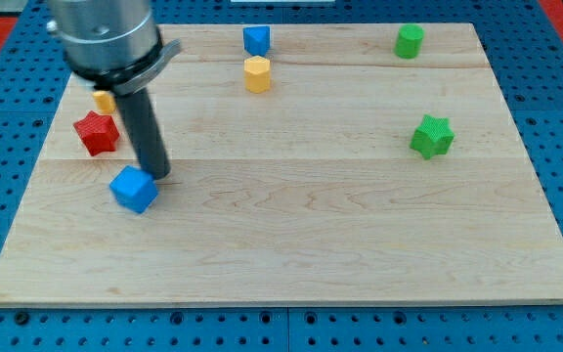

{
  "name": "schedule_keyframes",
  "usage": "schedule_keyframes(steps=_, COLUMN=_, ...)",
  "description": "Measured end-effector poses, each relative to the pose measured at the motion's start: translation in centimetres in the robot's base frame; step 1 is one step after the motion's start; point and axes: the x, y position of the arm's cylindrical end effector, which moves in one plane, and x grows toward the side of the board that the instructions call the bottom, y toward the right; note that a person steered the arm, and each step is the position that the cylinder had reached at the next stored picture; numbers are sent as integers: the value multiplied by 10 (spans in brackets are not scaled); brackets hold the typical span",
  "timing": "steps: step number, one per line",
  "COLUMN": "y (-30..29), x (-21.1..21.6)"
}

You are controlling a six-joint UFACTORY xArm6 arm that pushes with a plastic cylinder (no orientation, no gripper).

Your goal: Slide the yellow hexagon to the bottom center of the board

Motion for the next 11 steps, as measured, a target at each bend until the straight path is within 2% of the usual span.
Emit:
schedule_keyframes(steps=1, y=-5, x=29)
schedule_keyframes(steps=4, y=-50, x=33)
schedule_keyframes(steps=5, y=-48, x=33)
schedule_keyframes(steps=6, y=7, x=25)
schedule_keyframes(steps=8, y=74, x=-28)
schedule_keyframes(steps=9, y=131, x=-65)
schedule_keyframes(steps=11, y=184, x=-164)
